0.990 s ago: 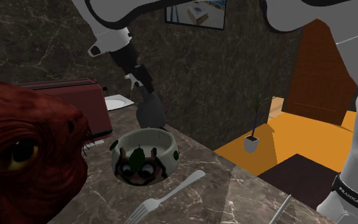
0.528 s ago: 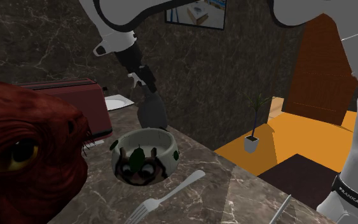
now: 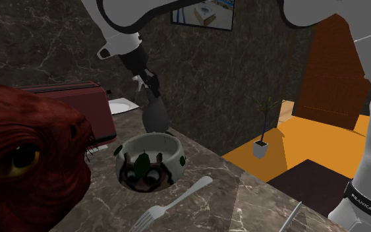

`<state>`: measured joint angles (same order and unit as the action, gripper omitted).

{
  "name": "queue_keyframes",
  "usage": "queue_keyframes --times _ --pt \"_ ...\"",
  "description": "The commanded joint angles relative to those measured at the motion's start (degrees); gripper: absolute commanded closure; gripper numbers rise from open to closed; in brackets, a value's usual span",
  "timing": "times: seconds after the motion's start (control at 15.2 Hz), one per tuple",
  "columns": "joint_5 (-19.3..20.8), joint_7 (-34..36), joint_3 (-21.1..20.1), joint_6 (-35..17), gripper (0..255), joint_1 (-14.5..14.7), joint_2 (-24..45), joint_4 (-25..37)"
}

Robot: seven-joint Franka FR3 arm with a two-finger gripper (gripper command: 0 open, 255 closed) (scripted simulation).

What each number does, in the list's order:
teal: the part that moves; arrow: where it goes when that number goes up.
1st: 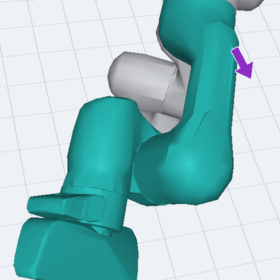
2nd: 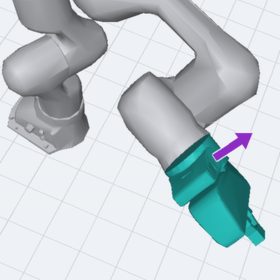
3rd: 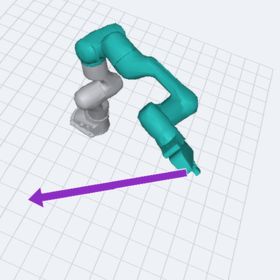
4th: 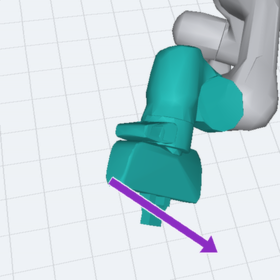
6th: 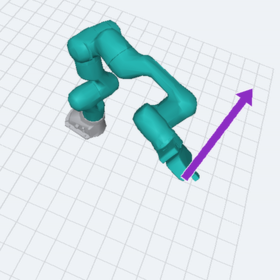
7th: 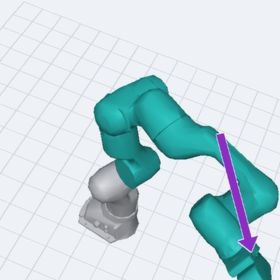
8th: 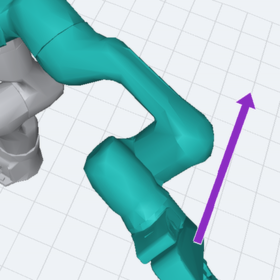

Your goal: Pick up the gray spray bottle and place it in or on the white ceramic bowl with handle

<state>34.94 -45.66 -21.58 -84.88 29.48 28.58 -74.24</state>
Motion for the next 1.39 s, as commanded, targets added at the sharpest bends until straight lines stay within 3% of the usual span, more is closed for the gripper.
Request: queue_keyframes --times 0.0,0.2,0.33,1.32 --pt "0.0 0.0 0.3 0.2 255 0.0 5.2 -0.5" --pt "0.9 -0.8 1.0 0.3 255 0.3 8.5 3.3" --pt "-0.5 0.2 0.3 -0.4 255 -0.1 4.2 -1.9" --pt "-0.4 -4.5 0.8 9.5 255 2.0 3.8 8.8"
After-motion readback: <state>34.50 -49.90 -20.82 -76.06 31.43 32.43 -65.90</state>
